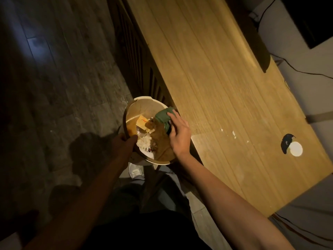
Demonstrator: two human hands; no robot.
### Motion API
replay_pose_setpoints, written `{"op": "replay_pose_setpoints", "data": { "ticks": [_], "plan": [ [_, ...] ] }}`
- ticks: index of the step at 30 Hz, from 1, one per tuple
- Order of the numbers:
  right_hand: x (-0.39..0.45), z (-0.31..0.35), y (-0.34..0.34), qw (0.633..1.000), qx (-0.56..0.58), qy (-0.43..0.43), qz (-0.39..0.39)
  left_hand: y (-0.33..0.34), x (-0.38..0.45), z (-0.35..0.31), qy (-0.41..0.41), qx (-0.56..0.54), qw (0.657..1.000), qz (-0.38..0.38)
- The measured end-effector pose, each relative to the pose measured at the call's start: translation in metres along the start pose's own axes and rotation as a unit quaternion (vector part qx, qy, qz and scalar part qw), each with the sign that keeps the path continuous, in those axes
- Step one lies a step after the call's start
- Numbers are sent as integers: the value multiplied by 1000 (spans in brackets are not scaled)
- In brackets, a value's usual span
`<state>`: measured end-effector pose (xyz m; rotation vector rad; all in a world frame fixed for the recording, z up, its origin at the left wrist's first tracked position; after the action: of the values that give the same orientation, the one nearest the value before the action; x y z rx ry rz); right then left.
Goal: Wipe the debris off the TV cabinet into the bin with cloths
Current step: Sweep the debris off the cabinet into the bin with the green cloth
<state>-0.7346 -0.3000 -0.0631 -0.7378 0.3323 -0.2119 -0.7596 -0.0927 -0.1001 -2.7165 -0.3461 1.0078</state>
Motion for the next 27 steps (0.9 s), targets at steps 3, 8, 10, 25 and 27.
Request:
{"op": "replay_pose_setpoints", "data": {
  "ticks": [3, 8, 10, 25, 27],
  "plan": [
    [4, -4, -25, 999, 28, 14, -36, 1, -6, -5, 8, 12, 1000, -9],
    [24, -17, -76, 990, 88, 48, -100, 5, -17, -9, 24, 35, 999, -21],
    [41, -30, -104, 985, 97, 70, -121, 6, -18, -3, 23, 40, 999, -22],
    [186, -277, -343, 932, -29, 297, -206, 35, -50, 55, 34, -55, 991, -117],
    [185, -296, -342, 924, -19, 326, -201, 37, -54, 62, 29, -71, 988, -132]
  ]
}}
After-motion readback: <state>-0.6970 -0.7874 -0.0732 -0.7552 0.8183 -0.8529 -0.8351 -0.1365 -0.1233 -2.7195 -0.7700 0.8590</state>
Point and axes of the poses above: each hand's wrist, its own x-axis towards the middle knuckle, its own y-axis out of the palm, z = x × y, the point moved 3 cm from there along x, towards the middle knuckle, and after that the axes turned 11 degrees about y, right-handed, at the moved point
